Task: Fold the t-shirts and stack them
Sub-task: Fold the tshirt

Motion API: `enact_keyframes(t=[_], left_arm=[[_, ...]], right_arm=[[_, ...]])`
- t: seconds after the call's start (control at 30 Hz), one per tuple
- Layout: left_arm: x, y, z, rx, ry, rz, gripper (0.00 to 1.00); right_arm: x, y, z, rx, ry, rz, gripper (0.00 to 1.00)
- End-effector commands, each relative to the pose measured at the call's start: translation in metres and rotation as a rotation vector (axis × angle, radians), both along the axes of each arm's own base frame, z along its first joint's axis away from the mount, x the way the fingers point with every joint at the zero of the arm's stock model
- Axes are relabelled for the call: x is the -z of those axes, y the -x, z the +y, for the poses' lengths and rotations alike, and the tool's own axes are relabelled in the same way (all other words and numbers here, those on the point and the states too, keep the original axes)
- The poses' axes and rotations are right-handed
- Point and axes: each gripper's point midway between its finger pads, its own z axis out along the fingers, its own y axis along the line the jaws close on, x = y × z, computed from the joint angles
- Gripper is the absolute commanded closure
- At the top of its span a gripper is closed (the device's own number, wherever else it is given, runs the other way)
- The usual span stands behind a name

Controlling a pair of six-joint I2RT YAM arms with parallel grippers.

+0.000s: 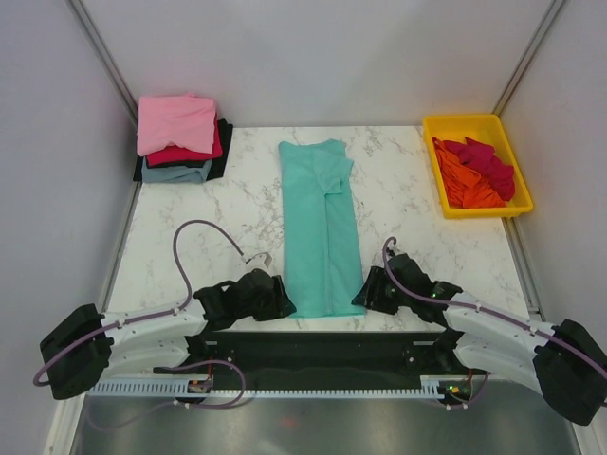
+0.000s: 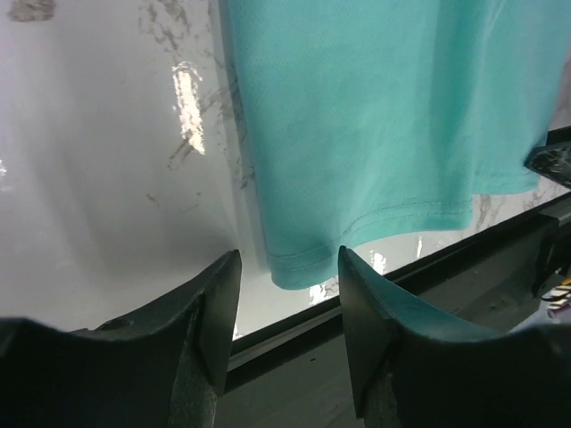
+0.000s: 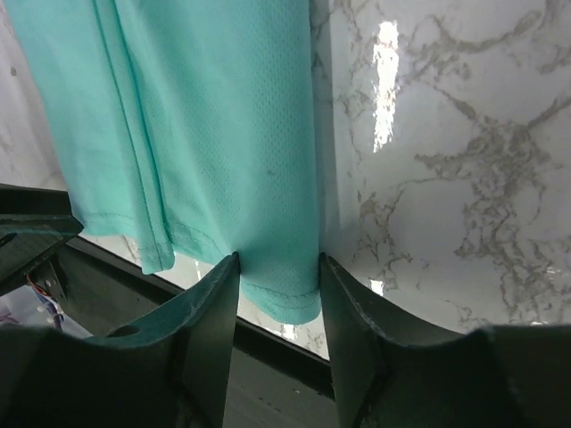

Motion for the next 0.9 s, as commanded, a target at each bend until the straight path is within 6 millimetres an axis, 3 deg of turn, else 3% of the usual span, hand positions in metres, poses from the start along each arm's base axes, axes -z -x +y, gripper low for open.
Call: enact_keyframes(t=[0.0,0.07,0.23,0.27,0.3,0.4,0.43,0.47,0.5,0.53,0.57,0.63,0.67,0.77,0.87], left_arm=[[0.007,0.003,-0.007,-0.016,0.046,0.041,0.46],[0.009,0.004,-0.006,-0.020,0.045,0.046,0.51],[0.008,0.007,-0.007,-0.010,0.072,0.046,0.75],[0.009,0.008,-0.007,-0.007,0.069,0.048,0.90],[0.009,0.008,-0.007,-0.007,0.070,0.047,0.98],[0.002,0.010,-0.012,0.028,0.084,0.042,0.98],[-0.001,0.014,-0.010,0.034,0.076,0.052,0.98],[-0.008,0.015,-0.011,0.040,0.077,0.053,0.98],[-0.028,0.011,-0.018,0.043,0.094,0.030,0.98],[-0.044,0.008,-0.020,0.044,0.110,0.005,0.98],[-0.063,0.002,-0.018,0.036,0.093,-0.027,0.98],[-0.085,-0.007,-0.017,0.027,0.075,-0.075,0.98],[-0.104,-0.014,-0.017,0.032,0.052,-0.108,0.98],[-0.127,-0.031,-0.023,0.052,0.039,-0.137,0.98],[-0.135,-0.058,-0.019,0.021,0.009,-0.154,0.98]], right_arm=[[0.032,0.029,-0.019,0.004,0.093,0.118,0.52],[0.036,0.031,-0.020,0.002,0.107,0.128,0.59],[0.043,0.036,-0.025,0.004,0.129,0.139,0.74],[0.043,0.035,-0.024,0.002,0.127,0.137,0.76],[0.042,0.035,-0.024,0.002,0.125,0.135,0.82],[0.035,0.033,-0.023,-0.001,0.128,0.125,0.96],[0.025,0.028,-0.019,-0.001,0.113,0.104,0.99],[0.018,0.026,-0.016,-0.005,0.107,0.096,1.00],[0.013,0.027,-0.018,-0.006,0.121,0.099,1.00],[-0.010,0.016,-0.010,-0.001,0.090,0.051,1.00],[-0.015,0.011,-0.016,0.013,0.133,0.030,1.00],[-0.047,-0.010,-0.007,0.023,0.133,-0.043,1.00],[-0.054,-0.017,-0.008,0.017,0.163,-0.068,1.00],[-0.081,-0.042,0.009,0.010,0.169,-0.118,1.00],[-0.100,-0.073,0.020,0.002,0.207,-0.172,1.00]])
